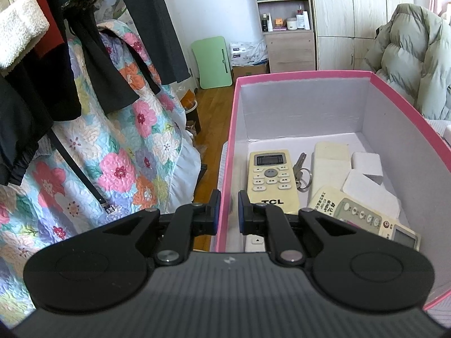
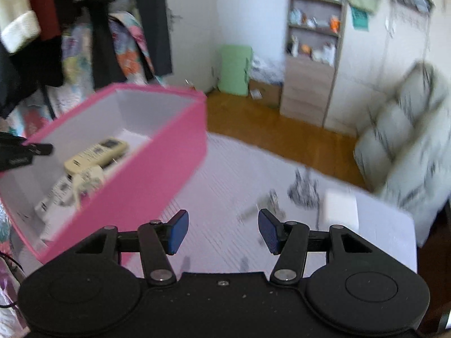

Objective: Organize rigid objects
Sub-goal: 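Carry the white power bank into the pink box and release it, then grasp the silver keys on the table with the right gripper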

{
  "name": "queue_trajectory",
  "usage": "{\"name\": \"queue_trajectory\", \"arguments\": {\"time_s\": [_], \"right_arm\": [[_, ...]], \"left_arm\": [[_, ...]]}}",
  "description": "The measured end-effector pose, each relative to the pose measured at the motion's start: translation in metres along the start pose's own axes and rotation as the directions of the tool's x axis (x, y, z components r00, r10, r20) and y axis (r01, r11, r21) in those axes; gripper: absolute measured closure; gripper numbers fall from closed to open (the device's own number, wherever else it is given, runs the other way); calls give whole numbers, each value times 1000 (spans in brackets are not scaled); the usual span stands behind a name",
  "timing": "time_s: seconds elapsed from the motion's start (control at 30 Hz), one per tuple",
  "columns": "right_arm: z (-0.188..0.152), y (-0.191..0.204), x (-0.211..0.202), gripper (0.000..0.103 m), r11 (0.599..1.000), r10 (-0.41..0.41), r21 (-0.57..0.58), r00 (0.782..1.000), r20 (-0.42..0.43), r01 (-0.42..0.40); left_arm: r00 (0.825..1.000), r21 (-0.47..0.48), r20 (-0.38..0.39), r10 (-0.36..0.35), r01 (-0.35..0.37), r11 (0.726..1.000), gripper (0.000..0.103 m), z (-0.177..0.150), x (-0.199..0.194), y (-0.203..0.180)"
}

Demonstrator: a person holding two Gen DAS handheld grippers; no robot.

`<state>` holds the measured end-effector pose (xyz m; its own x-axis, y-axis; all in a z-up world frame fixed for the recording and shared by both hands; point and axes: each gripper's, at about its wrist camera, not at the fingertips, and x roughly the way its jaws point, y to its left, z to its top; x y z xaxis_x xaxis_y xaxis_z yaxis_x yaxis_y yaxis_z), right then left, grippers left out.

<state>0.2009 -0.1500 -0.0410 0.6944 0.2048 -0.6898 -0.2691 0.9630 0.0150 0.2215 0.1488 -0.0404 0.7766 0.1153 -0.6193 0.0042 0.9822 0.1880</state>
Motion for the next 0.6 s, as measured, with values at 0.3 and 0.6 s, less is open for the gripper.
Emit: {"name": "queue_trajectory", "arguments": {"time_s": [0.3,0.6], "right_arm": [[-6,-32,63,50,997,-53,45,998,-41,55],[5,-47,97,98,996,-77,42,997,1,77]], "left_arm": [[1000,5,-10,3,-3,1000,93,0,2,-1],[1000,8,-15,7,-6,1000,93,-1,2,1]]}}
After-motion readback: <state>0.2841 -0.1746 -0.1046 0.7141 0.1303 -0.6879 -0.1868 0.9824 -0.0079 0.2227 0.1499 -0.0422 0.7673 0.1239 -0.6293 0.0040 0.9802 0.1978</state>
